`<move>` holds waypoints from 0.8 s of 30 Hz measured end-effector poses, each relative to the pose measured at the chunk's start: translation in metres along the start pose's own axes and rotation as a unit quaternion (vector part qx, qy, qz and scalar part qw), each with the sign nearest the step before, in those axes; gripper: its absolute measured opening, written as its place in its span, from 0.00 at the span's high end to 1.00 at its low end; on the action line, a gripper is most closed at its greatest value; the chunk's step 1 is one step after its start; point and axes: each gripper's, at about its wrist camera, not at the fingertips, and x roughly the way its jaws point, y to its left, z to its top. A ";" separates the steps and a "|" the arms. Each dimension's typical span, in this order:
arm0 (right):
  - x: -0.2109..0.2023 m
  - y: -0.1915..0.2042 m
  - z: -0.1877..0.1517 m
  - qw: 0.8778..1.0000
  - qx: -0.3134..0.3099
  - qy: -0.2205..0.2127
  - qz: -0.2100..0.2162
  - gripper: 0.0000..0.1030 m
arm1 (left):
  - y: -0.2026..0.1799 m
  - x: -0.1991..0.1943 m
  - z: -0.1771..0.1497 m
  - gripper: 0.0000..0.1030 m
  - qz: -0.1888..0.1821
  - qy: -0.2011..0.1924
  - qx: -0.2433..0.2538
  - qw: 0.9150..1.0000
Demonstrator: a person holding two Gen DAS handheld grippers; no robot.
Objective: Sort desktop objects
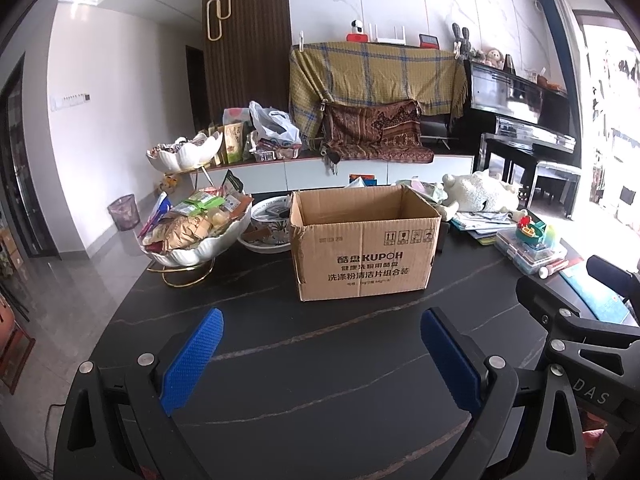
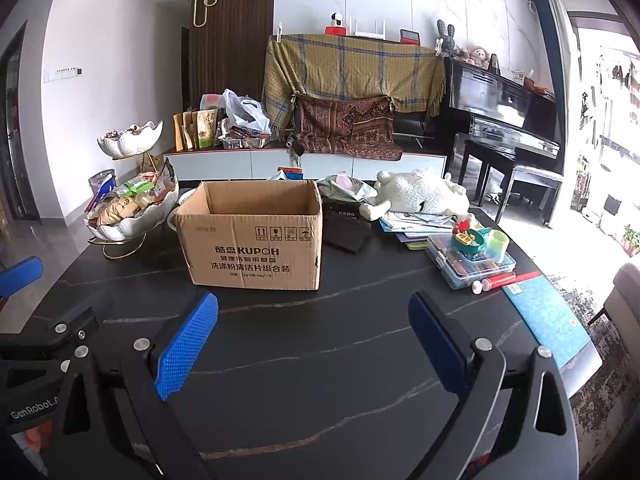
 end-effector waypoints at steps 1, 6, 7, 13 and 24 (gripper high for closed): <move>0.000 0.000 0.000 1.000 0.000 0.001 0.000 0.08 | 0.000 0.000 0.000 0.05 -0.001 0.001 -0.001 1.000; 0.002 0.000 -0.001 1.000 -0.002 0.003 -0.002 0.08 | 0.002 0.002 -0.001 0.05 -0.004 0.007 -0.006 1.000; 0.002 0.001 -0.001 1.000 -0.003 0.003 -0.001 0.08 | 0.003 0.002 -0.001 0.05 -0.004 0.007 -0.006 1.000; 0.002 0.001 -0.001 1.000 -0.003 0.004 -0.002 0.08 | 0.005 0.004 -0.003 0.05 -0.008 0.009 -0.015 1.000; 0.003 0.003 -0.002 1.000 -0.007 0.006 -0.004 0.08 | 0.002 0.003 -0.005 0.05 0.000 0.002 -0.007 1.000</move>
